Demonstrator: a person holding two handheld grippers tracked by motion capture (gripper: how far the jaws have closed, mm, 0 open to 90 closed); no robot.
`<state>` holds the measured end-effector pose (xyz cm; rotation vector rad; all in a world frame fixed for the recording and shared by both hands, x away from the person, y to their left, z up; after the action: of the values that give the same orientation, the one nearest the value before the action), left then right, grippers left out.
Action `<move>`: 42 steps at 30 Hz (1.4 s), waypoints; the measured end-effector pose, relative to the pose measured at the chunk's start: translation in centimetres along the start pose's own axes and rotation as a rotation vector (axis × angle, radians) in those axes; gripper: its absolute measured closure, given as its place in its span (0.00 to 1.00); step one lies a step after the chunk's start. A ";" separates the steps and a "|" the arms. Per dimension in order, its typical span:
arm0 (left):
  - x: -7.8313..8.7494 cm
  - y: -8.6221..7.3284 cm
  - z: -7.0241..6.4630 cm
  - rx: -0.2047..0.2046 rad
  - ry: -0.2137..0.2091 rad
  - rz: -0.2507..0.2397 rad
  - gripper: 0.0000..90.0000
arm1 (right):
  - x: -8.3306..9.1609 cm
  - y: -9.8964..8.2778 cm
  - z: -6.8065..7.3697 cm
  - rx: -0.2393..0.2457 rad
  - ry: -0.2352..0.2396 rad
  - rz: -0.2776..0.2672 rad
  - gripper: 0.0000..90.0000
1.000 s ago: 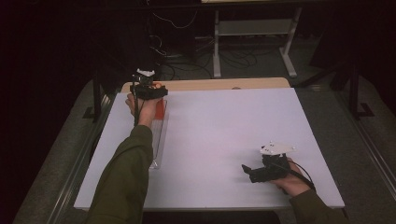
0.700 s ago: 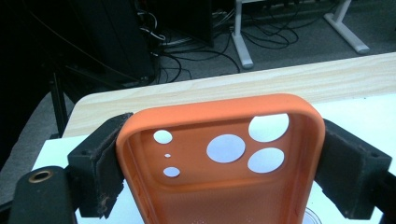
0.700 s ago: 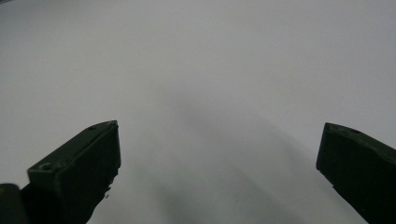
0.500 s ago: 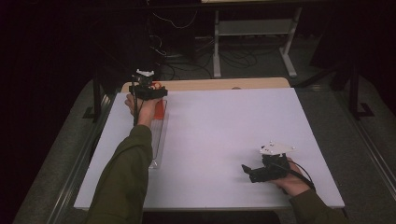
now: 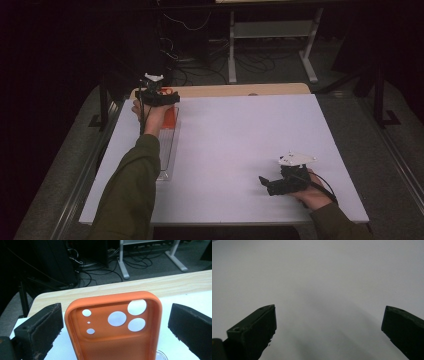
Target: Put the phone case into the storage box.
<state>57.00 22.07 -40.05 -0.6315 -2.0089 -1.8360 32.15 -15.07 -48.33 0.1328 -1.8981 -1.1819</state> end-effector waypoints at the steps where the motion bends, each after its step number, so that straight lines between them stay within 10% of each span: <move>1: 0.2 0.1 0.0 0.001 -0.008 0.000 0.00 | 0.0 0.0 0.0 -0.001 0.001 -0.003 0.00; 42: 7.2 0.2 -2.4 -0.114 -0.400 0.045 0.00 | 0.5 0.3 -0.2 -0.008 -0.011 -0.010 0.00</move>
<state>50.98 20.37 -35.83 -1.1463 -2.1131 -1.9273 32.08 -15.30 -47.73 0.1316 -1.9043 -1.1984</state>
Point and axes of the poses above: each handheld gripper's, and its own axes: x roughly backward along the jaws, y roughly out of its top, z roughly to its left, the point moved 7 cm from there along -x, roughly forward along the jaws, and after that the axes turned 13 degrees about x, right-handed, at the moved point
